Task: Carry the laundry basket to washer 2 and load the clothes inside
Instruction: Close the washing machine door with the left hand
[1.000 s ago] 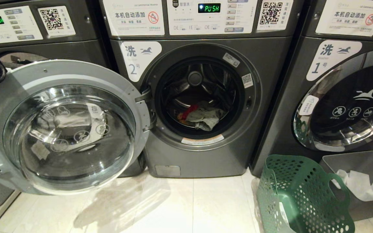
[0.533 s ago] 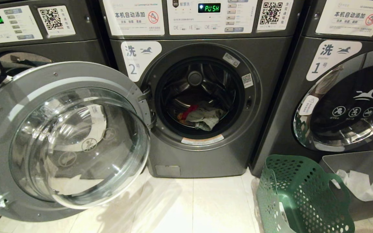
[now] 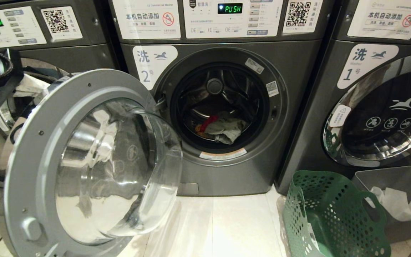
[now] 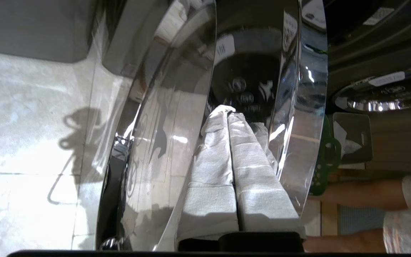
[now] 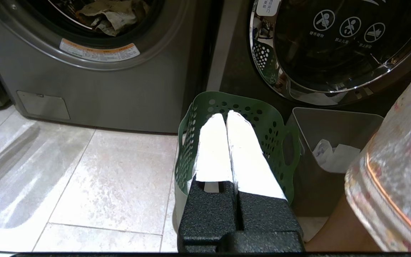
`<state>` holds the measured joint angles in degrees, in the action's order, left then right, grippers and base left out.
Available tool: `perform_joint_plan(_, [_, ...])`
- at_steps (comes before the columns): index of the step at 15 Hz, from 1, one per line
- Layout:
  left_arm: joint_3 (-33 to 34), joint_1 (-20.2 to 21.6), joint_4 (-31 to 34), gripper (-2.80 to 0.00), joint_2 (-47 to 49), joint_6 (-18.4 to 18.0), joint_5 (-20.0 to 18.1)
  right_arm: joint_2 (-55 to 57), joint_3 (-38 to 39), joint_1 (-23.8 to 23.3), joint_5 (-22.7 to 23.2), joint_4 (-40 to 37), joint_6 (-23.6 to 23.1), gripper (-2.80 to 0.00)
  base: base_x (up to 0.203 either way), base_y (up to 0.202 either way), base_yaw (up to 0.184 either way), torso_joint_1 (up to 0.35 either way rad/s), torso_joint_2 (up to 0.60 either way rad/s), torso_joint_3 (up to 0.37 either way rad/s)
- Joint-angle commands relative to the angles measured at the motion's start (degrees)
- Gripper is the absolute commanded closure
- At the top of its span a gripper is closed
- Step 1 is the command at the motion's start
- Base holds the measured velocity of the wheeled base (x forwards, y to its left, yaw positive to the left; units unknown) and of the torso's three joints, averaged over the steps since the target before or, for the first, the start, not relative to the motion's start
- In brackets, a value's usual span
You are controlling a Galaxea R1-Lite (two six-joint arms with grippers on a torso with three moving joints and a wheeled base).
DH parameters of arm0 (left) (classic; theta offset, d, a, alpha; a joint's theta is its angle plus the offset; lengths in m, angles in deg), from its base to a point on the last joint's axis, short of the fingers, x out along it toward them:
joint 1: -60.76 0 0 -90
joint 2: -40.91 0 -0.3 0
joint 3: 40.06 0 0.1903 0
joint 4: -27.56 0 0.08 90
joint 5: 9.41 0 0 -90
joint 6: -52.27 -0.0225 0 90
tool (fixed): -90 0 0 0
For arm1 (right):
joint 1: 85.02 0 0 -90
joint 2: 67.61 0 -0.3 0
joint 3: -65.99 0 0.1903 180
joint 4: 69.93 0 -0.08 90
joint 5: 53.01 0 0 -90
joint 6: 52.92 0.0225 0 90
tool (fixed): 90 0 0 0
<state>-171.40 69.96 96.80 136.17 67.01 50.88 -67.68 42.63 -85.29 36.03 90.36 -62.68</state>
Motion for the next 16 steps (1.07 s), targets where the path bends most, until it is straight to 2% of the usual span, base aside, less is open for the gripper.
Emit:
perform_joint_plan(1, [0.31,-5.36,1.79,0.00,-2.33,0.24,-0.27,0.07,0.00,0.00,0.00,0.03,-0.08,0.00,0.000,0.000,0.000,0.000,0.00,0.000])
perform_joint_plan(7, [0.55,-14.19,1.18,0.00,0.30,3.17,-0.02,0.07,0.00,0.00,0.00,0.03,-0.08,0.00,0.000,0.000,0.000,0.000,0.00,0.000])
perform_joint_plan(9, [0.43,-16.58,-1.38,0.00,2.86,3.37,0.00,0.07,0.00,0.00,0.00,0.03,-0.23,0.00,0.000,0.000,0.000,0.000,0.00,0.000])
perform_joint_plan(11, [0.40,-19.87,-6.69,0.00,6.56,4.54,0.20,0.07,0.09,0.00,-0.09,0.03,-0.26,0.00,0.000,0.000,0.000,0.000,0.00,0.000])
perform_joint_plan(13, [0.34,-23.50,-16.01,0.00,11.07,6.44,1.84,0.07,0.09,0.00,-0.09,0.03,-0.26,0.00,0.000,0.000,0.000,0.000,0.00,0.000])
perform_joint_plan(16, [0.30,-29.36,-34.16,0.00,18.73,9.82,9.69,0.07,0.09,0.00,-0.09,0.03,-0.26,0.00,0.000,0.000,0.000,0.000,0.00,0.000])
